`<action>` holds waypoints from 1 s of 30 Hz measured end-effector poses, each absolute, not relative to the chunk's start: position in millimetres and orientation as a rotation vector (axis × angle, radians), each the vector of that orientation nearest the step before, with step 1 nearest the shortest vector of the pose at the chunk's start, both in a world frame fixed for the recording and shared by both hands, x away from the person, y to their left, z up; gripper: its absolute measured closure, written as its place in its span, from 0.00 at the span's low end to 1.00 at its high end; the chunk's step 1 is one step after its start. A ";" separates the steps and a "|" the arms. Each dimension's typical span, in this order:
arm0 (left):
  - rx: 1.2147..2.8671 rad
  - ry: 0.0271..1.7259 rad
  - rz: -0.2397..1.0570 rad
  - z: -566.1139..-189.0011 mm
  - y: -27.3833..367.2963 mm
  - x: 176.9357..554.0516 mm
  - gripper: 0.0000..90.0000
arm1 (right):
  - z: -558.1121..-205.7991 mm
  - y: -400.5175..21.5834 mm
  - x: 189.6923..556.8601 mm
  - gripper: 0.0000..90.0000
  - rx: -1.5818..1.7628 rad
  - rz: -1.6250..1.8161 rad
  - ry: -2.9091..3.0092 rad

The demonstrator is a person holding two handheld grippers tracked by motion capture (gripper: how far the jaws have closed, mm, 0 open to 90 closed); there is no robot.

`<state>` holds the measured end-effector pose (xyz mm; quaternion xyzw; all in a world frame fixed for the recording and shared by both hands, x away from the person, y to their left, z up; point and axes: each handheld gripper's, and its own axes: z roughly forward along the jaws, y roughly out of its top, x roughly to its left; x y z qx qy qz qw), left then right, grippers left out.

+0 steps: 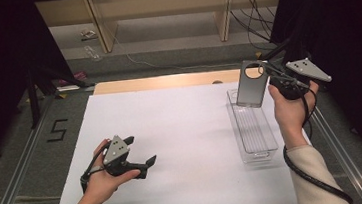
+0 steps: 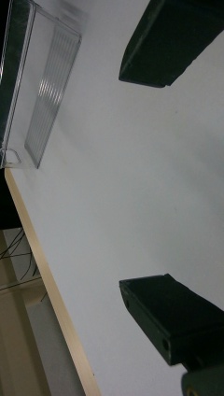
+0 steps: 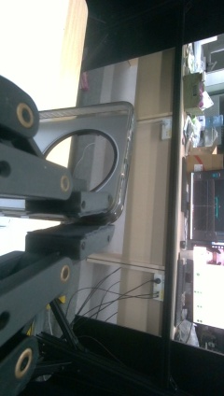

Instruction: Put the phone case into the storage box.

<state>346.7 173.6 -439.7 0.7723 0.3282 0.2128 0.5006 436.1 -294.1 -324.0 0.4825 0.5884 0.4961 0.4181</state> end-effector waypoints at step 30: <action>1.864 0.805 0.506 -441.0 175.8 348.6 0.02 | -332.5 -291.7 451.2 0.93 1.204 1.224 1.487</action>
